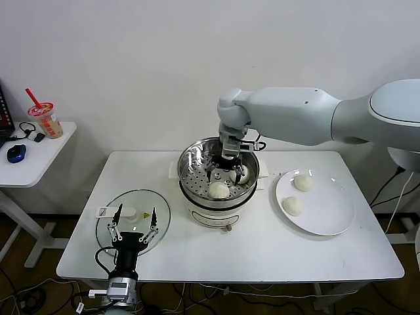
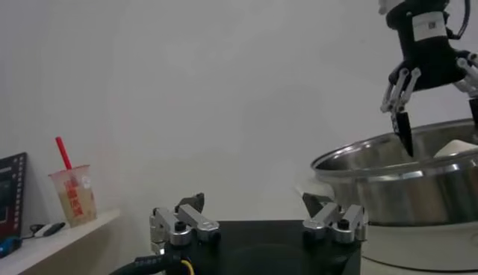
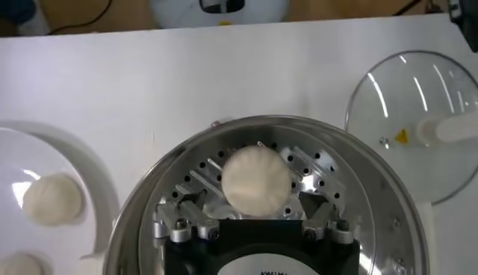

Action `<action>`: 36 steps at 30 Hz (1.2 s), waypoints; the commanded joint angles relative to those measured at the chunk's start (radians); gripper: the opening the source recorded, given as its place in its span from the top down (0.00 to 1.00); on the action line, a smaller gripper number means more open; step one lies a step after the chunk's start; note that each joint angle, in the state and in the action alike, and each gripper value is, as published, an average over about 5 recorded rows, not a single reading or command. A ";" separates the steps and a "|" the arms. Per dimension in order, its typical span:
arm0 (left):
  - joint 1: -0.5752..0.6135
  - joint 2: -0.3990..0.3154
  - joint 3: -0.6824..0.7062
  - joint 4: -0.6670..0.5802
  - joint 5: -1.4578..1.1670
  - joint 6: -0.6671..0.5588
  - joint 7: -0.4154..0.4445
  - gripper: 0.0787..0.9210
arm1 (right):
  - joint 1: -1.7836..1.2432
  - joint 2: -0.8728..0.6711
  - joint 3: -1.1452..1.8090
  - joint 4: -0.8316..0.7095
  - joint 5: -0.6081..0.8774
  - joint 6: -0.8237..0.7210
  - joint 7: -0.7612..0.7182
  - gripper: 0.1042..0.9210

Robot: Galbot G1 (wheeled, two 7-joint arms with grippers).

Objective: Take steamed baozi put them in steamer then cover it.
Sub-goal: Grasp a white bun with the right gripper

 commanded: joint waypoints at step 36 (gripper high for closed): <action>0.004 0.004 0.006 0.010 -0.005 -0.006 0.001 0.12 | -0.168 0.031 0.153 -0.089 -0.197 0.048 -0.037 0.12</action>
